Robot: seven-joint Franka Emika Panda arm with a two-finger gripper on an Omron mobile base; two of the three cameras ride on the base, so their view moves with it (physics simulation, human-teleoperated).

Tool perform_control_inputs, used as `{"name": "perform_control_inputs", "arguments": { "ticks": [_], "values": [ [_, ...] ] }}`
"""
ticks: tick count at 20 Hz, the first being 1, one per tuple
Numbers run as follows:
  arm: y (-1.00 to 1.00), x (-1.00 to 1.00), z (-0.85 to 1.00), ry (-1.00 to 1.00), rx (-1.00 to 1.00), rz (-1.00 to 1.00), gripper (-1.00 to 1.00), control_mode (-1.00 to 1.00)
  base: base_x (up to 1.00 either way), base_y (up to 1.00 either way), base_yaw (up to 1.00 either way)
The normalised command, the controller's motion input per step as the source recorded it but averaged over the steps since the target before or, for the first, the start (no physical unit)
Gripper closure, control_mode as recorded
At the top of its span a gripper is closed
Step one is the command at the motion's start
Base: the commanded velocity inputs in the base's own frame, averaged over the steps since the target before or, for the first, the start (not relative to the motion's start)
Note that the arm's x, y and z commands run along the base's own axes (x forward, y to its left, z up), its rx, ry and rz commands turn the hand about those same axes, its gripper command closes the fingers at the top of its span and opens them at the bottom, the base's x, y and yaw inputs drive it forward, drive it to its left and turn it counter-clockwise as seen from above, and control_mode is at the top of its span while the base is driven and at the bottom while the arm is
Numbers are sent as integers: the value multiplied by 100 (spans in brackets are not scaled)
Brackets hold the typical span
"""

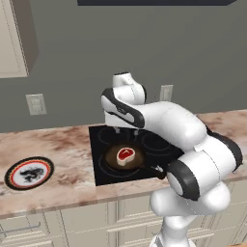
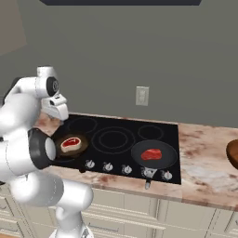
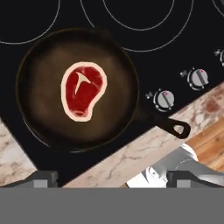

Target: Place one of the steaks on the plate and the other in the bowl. Then place the bowl in the fridge.

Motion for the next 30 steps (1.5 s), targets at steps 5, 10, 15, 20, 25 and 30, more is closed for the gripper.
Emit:
{"name": "perform_control_inputs", "arguments": {
  "ticks": [5,10,15,20,25,30],
  "values": [
    [0,24,-41,10,-1,-10,-100,-100,0,0,0],
    [2,36,-56,-1,0,0,-100,-100,0,0,0],
    [1,24,-72,-16,4,0,-100,-100,0,0,0],
    [0,8,-70,-13,5,0,-100,-100,0,0,0],
    [0,-27,-41,-2,1,0,-100,-100,0,0,0],
    [0,-2,-34,0,0,-1,-100,-100,0,0,0]
  ]
}}
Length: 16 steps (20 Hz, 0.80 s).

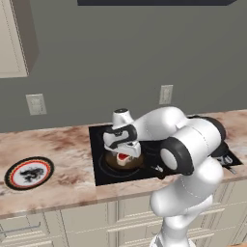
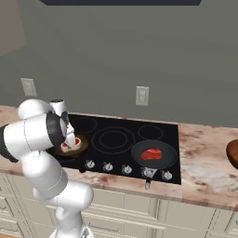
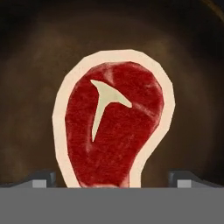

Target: Place one of the steaks on the plate and the other in the bowl. Then place the bowl in the fridge.

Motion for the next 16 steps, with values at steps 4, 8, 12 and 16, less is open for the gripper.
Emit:
{"name": "perform_control_inputs", "arguments": {
  "ticks": [4,8,12,16],
  "values": [
    [0,36,-17,-2,2,0,-100,-100,0,0,0],
    [2,29,-9,0,0,0,-100,-100,0,0,0],
    [24,3,-17,0,0,0,-100,-100,0,0,0],
    [10,0,-16,0,0,0,-100,-100,0,0,0]
  ]
}}
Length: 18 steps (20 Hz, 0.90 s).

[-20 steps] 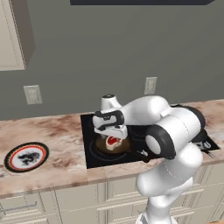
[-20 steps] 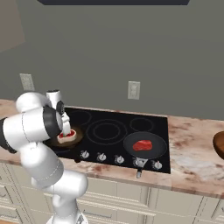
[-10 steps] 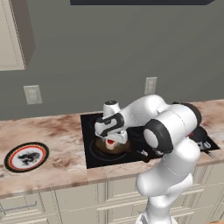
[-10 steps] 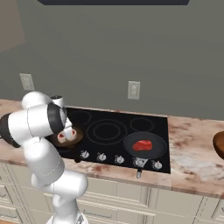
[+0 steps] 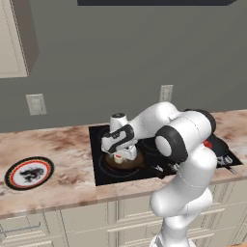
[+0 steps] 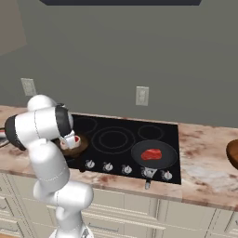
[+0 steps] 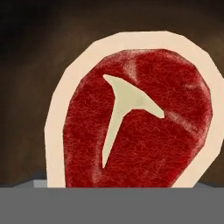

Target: Place one of the steaks on the plate and the other in the bowl. Then place the bowl in the fridge.

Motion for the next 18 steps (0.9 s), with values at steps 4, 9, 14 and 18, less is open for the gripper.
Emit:
{"name": "perform_control_inputs", "arguments": {
  "ticks": [4,9,14,18],
  "values": [
    [4,0,-18,0,2,0,100,-100,0,0,0],
    [4,-2,-4,0,2,0,100,-100,0,0,0],
    [-5,-66,80,-13,1,0,100,-100,0,0,0],
    [-47,-97,79,-10,4,0,100,-100,0,0,0]
  ]
}}
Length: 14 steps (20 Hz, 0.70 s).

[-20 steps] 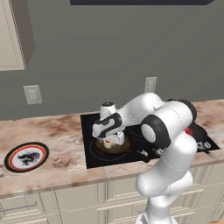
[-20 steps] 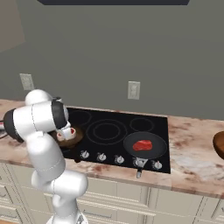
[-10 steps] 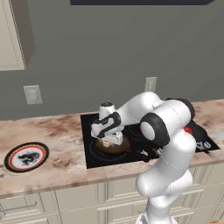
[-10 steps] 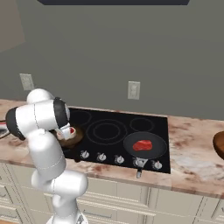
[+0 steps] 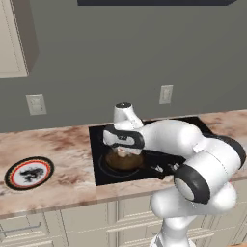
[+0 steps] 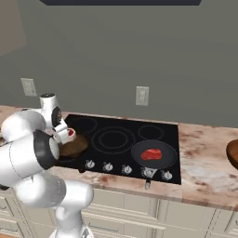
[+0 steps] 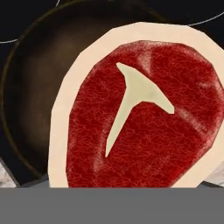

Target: Place one of the steaks on the plate and the other in the bowl. Then place the bowl in the fridge.

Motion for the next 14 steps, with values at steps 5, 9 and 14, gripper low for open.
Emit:
{"name": "perform_control_inputs", "arguments": {
  "ticks": [5,9,14],
  "values": [
    [-99,-85,42,0,4,14,100,-100,0,0,0],
    [-100,-38,57,-2,-3,53,100,-100,0,0,0],
    [-69,-40,28,0,-12,67,100,-100,0,0,0]
  ]
}}
